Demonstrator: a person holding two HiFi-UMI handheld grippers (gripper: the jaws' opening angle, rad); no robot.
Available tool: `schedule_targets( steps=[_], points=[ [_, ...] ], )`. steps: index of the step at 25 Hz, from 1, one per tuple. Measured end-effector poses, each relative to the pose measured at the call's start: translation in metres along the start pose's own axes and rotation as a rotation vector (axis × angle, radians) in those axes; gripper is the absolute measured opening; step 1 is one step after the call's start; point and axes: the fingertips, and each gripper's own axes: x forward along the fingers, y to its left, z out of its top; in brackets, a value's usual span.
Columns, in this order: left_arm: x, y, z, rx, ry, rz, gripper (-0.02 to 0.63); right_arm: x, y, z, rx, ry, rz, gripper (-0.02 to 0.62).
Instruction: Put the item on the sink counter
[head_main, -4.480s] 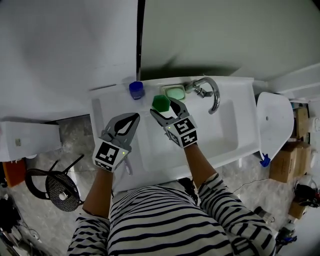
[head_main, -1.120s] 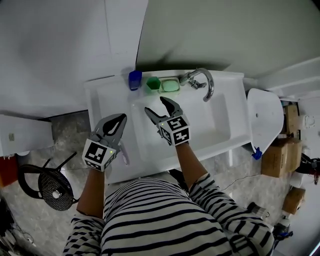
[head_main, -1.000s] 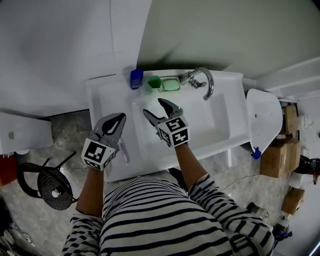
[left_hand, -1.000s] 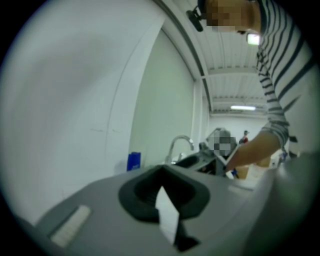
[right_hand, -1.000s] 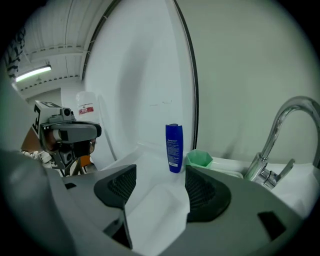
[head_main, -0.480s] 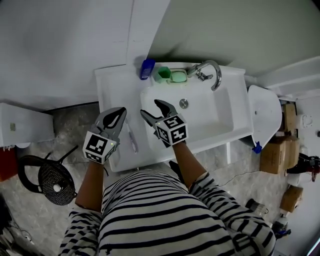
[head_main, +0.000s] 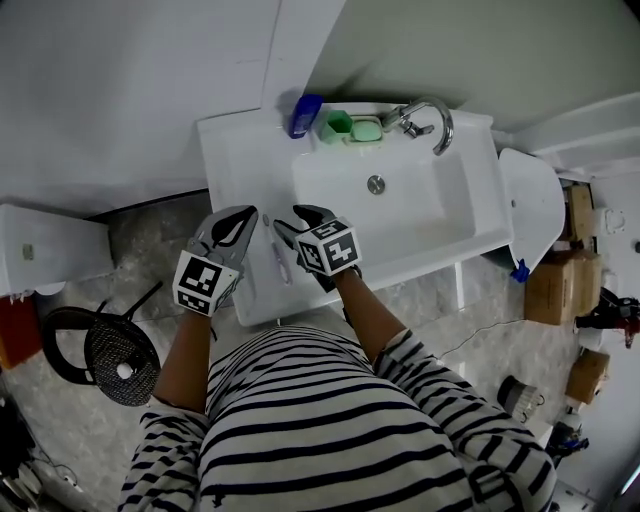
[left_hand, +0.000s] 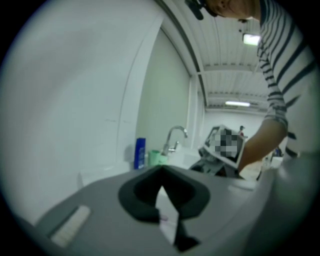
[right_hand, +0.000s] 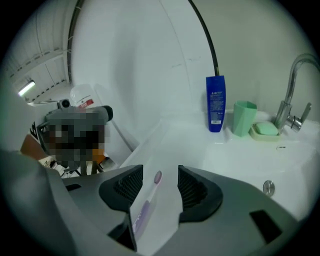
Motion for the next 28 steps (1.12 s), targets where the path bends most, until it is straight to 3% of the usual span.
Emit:
schedule_targets(
  steps=[11, 22, 28],
  points=[
    [-0.010, -0.001, -0.011, -0.006, 0.009, -0.036, 0.007, 0.032, 0.019, -0.048, 0.067, 0.197, -0.041, 0.204],
    [-0.020, 0.004, -0.018, -0.023, 0.005, -0.035, 0.006, 0.047, 0.025, -0.082, 0.145, 0.410, -0.089, 0.153],
    [-0.021, 0.005, -0.018, -0.023, 0.001, -0.037, 0.008, 0.046, 0.015, -0.084, 0.096, 0.473, -0.189, 0.059]
  ],
)
